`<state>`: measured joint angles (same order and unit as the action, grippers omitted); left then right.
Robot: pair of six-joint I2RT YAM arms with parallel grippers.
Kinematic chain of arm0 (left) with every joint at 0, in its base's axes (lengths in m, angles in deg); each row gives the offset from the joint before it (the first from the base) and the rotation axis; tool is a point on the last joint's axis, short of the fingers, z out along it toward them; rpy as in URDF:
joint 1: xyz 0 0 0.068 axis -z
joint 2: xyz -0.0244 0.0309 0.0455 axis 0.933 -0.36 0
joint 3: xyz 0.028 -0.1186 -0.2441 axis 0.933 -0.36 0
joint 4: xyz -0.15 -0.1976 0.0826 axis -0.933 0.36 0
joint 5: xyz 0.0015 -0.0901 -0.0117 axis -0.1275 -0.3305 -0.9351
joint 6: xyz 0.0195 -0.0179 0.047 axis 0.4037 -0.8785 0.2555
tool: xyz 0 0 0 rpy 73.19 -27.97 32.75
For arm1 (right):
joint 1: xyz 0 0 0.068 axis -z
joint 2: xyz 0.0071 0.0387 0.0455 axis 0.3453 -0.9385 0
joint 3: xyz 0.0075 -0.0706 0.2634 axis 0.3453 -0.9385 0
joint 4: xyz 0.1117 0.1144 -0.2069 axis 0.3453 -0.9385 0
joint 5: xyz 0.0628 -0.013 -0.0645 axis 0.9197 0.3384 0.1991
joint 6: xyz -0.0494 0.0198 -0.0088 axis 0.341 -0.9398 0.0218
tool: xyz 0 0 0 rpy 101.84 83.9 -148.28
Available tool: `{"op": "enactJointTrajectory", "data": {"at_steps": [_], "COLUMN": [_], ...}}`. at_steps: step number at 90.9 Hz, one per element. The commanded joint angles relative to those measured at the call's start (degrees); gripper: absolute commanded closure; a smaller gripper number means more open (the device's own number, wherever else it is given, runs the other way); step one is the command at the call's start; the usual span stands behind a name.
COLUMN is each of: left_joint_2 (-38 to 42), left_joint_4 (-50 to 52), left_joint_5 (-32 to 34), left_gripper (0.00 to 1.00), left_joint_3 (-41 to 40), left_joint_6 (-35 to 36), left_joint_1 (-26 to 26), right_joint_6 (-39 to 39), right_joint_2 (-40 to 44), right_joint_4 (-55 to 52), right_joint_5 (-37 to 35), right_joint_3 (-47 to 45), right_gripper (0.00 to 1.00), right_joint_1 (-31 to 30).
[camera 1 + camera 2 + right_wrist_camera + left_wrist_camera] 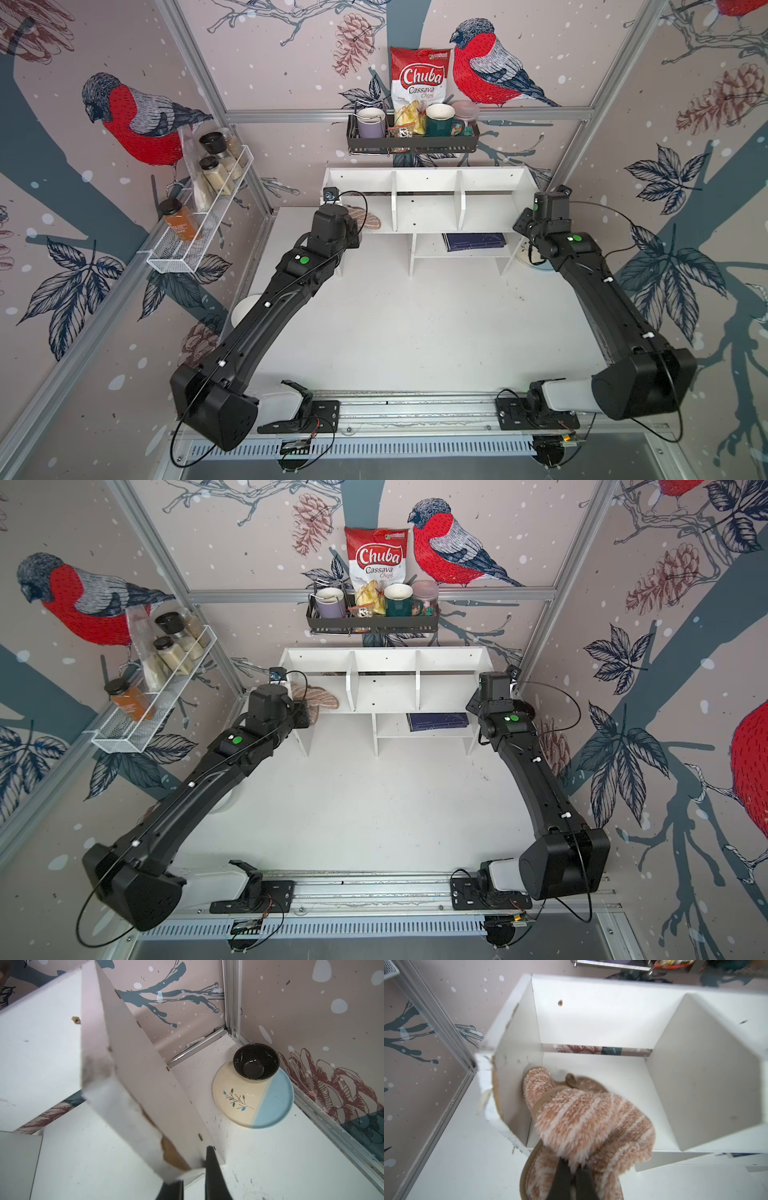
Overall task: Wipe the bookshelf clean with a cloth
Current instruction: Wipe the dust from the shelf, then place the cleaning item at the center of the board.
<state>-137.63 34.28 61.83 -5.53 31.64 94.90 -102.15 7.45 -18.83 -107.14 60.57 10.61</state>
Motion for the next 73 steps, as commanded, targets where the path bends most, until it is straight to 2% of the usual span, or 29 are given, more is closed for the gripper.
{"op": "enactJointTrajectory", "data": {"at_steps": [1, 10, 15, 20, 26, 40, 52, 61, 73], "left_joint_2": [5.0, 11.0, 14.0, 16.4, 18.8, 21.6, 22.2, 20.1, 13.8], "left_joint_4": [-1.5, -1.4, -1.0, -0.1, 1.8, 3.5, -2.6, -7.3, -13.2], "left_joint_5": [-7.5, -12.4, -15.0, -17.1, -17.9, -13.3, -8.7, -4.6, -3.3], "left_gripper": [1.0, 1.0, 1.0, 1.0, 1.0, 1.0, 1.0, 1.0, 1.0], "left_joint_3": [-1.8, -4.9, -6.8, -8.6, -11.0, -20.0, -29.5, -33.3, -35.7], "left_joint_6": [0.1, 0.4, 0.2, 0.2, 0.7, -2.8, -8.8, -10.7, -11.3], "left_joint_1": [0.5, 1.0, 1.2, 1.4, 2.3, 5.9, 10.7, 14.2, 16.5], "right_joint_6": [-2.7, -0.9, 0.4, 1.5, 2.3, 3.2, 3.0, 2.4, 1.8], "right_joint_2": [0.9, 0.8, 0.8, 1.6, 3.6, 10.5, 16.2, 20.3, 24.4], "right_joint_4": [-3.1, -5.0, -6.5, -7.8, -8.9, -11.3, -12.9, -13.6, -13.6], "right_joint_5": [2.8, 3.7, 3.5, 2.3, 0.4, -3.1, -4.1, -3.5, -3.4], "right_joint_3": [1.1, 3.2, 4.7, 6.0, 6.6, 6.9, 4.7, 1.2, -5.4], "right_gripper": [0.7, 0.5, 0.28, 0.11, 0.01, 0.0, 0.01, 0.0, 0.0], "right_joint_1": [0.1, 0.0, 0.1, 0.0, 0.0, 0.0, -0.1, -1.2, -5.7]}}
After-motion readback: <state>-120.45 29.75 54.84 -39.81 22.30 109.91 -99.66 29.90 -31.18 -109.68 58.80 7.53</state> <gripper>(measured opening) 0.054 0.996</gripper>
